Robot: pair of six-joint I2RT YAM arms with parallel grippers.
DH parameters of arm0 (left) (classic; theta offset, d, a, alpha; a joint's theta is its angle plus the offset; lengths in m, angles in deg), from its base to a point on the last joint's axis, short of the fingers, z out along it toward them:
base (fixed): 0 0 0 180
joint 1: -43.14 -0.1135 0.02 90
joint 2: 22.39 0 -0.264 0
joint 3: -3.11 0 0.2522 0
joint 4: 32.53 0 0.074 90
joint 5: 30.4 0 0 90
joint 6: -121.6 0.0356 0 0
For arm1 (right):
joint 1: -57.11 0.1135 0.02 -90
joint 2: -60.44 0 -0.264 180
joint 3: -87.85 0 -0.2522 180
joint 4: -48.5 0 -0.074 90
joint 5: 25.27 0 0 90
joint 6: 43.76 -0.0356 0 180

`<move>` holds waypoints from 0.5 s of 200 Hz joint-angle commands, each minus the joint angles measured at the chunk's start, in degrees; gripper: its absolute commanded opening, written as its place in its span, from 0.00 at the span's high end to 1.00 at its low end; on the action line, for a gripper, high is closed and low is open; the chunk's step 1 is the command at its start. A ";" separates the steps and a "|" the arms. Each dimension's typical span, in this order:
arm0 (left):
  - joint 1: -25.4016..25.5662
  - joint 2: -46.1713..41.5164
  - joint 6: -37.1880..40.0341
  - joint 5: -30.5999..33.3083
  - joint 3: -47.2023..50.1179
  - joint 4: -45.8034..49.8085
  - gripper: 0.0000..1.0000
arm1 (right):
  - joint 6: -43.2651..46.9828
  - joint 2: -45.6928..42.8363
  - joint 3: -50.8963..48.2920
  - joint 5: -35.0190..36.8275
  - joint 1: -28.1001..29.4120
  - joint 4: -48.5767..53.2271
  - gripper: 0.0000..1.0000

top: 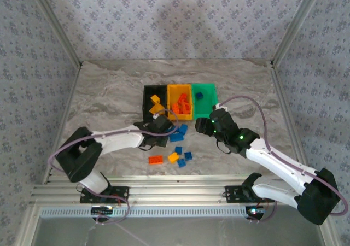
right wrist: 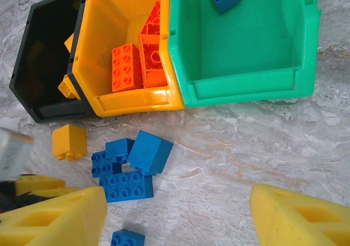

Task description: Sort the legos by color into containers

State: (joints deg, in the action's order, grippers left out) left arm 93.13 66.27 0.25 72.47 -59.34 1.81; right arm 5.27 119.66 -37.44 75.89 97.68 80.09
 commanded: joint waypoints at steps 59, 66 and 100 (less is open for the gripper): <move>-9.01 -11.37 0.71 2.21 -11.80 8.29 0.74 | -0.43 -0.62 -0.58 0.54 -0.50 0.66 0.28; -10.04 -9.49 1.33 2.33 -13.79 8.02 0.74 | -0.45 -0.60 -0.54 0.53 -0.54 0.72 0.28; -15.18 2.35 2.79 3.33 -22.87 7.40 0.76 | -0.51 0.01 -0.52 0.58 -0.93 1.59 0.28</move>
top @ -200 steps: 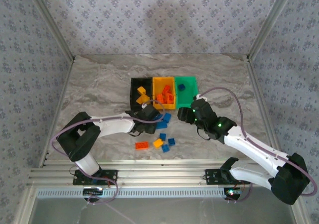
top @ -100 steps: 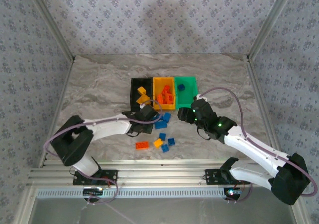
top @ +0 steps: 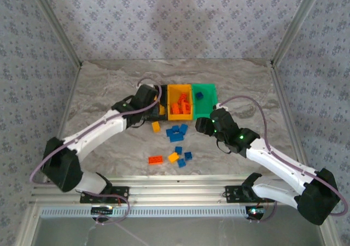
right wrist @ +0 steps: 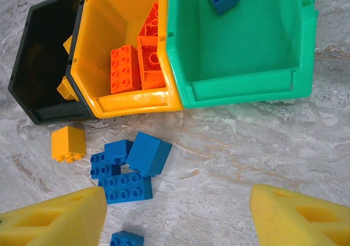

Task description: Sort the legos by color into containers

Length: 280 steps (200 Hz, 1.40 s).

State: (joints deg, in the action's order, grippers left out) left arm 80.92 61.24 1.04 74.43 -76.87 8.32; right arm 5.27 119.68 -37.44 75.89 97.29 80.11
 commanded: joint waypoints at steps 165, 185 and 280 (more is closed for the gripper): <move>1.22 -3.35 -3.09 -2.06 -0.41 -4.14 0.00 | 7.14 5.97 1.06 -7.50 4.93 -1.35 0.27; 0.96 -12.26 -4.51 -0.21 6.84 -1.88 0.00 | 11.87 12.26 4.43 -8.73 10.91 -2.09 0.27; -16.64 -26.79 -7.11 -10.52 18.87 4.74 0.00 | 30.45 41.06 26.47 -13.58 26.76 2.79 0.26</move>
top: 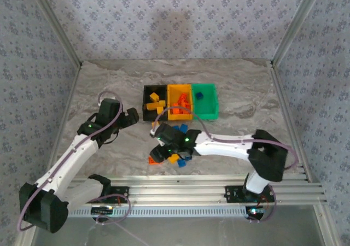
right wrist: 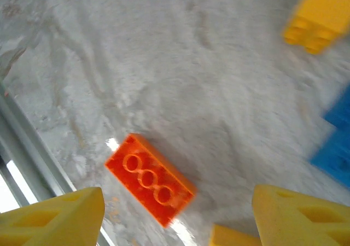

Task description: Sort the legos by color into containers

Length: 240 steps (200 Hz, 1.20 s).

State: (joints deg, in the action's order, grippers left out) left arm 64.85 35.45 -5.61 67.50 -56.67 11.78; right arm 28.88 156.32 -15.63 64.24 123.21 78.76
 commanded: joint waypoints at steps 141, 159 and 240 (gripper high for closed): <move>-5.54 -1.40 -1.16 -8.77 -0.10 -0.22 0.00 | 12.41 15.91 11.37 3.57 5.98 12.19 0.29; -5.54 -1.66 -1.46 -9.02 -0.04 -0.38 0.00 | 11.36 16.41 10.94 6.53 6.27 12.54 0.33; -5.41 -2.79 -2.19 -11.61 1.01 -1.72 0.00 | 8.61 12.00 6.06 8.39 5.50 4.81 0.73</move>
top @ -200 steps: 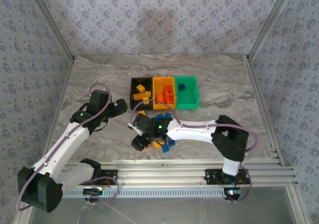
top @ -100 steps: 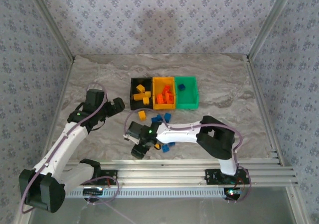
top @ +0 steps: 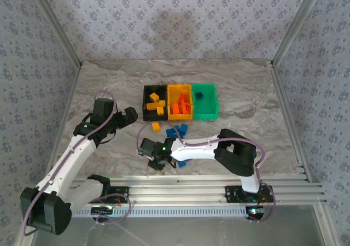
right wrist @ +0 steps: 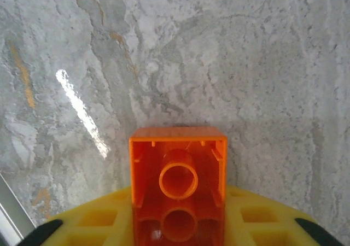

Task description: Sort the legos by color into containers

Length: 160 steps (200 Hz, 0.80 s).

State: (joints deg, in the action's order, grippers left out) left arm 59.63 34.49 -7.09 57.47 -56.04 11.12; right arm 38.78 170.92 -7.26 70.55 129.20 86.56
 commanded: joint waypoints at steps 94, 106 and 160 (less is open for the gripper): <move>4.29 -3.69 -1.73 -0.78 4.10 -5.15 0.00 | -11.70 -24.64 -14.77 5.15 -12.75 -14.58 0.79; 5.57 -3.88 -1.80 -0.01 4.80 -5.47 0.00 | -13.38 -25.43 -13.79 4.66 -16.39 -14.46 0.79; 11.21 -3.08 -1.76 0.39 8.59 -8.63 0.00 | -21.02 -13.20 4.72 2.89 -29.98 -3.07 0.79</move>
State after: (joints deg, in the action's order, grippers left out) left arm 68.59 31.38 -8.58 56.99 -48.67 5.11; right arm 23.45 150.68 -12.37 73.79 103.10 76.46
